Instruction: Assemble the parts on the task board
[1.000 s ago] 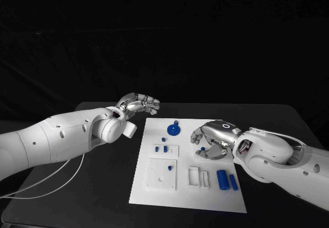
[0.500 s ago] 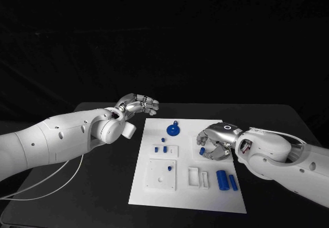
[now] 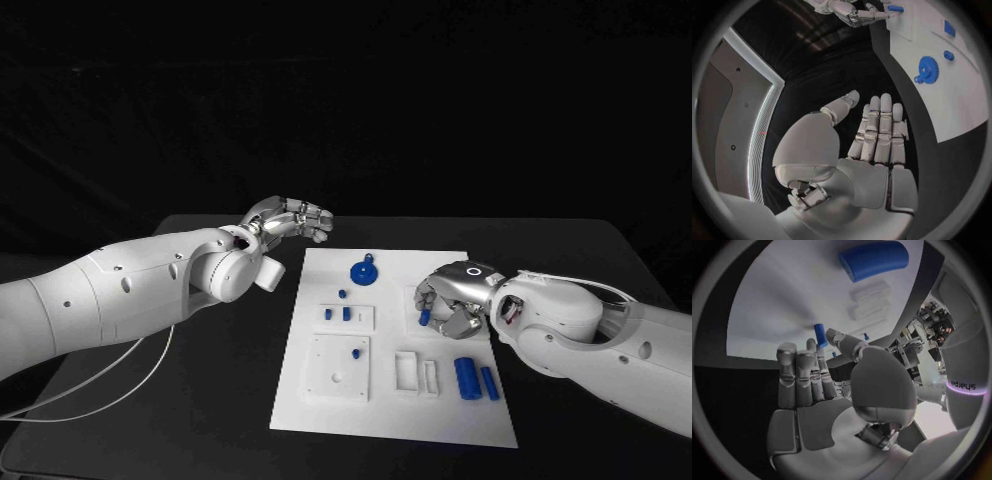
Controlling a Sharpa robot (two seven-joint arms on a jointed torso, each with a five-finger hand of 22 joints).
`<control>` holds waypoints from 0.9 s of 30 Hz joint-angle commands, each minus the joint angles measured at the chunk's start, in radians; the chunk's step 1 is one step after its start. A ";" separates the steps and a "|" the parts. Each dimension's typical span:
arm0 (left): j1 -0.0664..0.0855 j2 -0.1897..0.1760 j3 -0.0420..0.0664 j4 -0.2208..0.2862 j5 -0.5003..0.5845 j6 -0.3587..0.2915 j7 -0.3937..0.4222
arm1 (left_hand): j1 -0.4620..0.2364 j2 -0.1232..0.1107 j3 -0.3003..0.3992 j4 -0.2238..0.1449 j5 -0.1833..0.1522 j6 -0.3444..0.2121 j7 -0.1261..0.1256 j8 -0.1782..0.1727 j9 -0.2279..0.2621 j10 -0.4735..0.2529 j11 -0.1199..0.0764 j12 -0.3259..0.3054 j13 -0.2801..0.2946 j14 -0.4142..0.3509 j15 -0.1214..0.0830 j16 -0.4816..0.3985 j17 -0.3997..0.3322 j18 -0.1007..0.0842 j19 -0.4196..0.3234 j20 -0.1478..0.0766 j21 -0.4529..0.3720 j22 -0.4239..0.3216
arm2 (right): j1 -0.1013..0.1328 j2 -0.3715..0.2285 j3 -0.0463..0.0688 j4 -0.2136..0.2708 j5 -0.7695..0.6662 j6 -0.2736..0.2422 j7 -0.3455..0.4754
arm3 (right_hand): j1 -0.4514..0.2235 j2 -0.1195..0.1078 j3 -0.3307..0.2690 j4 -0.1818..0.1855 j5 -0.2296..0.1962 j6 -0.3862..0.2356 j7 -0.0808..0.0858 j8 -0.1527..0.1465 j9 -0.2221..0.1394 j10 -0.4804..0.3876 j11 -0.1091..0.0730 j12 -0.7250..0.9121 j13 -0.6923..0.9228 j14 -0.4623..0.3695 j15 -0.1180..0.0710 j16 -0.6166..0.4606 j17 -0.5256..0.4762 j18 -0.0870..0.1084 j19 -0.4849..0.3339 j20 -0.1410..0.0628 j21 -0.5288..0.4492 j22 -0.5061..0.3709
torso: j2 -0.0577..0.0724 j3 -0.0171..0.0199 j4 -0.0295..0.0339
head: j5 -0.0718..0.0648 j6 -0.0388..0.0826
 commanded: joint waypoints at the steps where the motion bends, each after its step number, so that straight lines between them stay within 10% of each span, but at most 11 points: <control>1: 0.001 0.002 0.001 0.002 0.006 0.014 0.007 | -0.008 -0.003 -0.001 0.004 0.003 -0.006 -0.002 0.007 -0.002 -0.009 0.001 0.000 -0.001 0.003 0.002 -0.007 0.002 -0.003 -0.004 0.007 -0.004 0.002 | -0.004 0.004 -0.001 0.000 -0.027 0.028 0.002 | 0.002 0.009 0.016 0.008 -0.007 0.020 -0.004 0.010 0.002 0.021 -0.003 0.009 0.002 0.000 -0.012 0.006 -0.002 0.087 0.004 0.003 0.001 0.019 | 0.000 0.0001 0.0000 | 0.000 -0.001; 27: 0.001 0.003 0.001 0.001 0.006 0.018 0.007 | -0.009 -0.001 -0.001 0.006 0.004 -0.006 -0.002 0.007 -0.002 -0.010 0.001 0.000 -0.001 0.004 0.002 -0.009 0.005 -0.003 -0.004 0.007 -0.005 0.003 | -0.016 0.020 -0.003 0.001 -0.079 -0.023 -0.027 | 0.003 0.065 0.082 0.016 -0.009 0.094 -0.037 0.052 0.021 0.106 -0.039 0.050 0.022 0.008 -0.046 0.012 -0.002 0.087 0.012 -0.014 0.016 0.019 | 0.000 0.0007 -0.0001 | 0.000 -0.008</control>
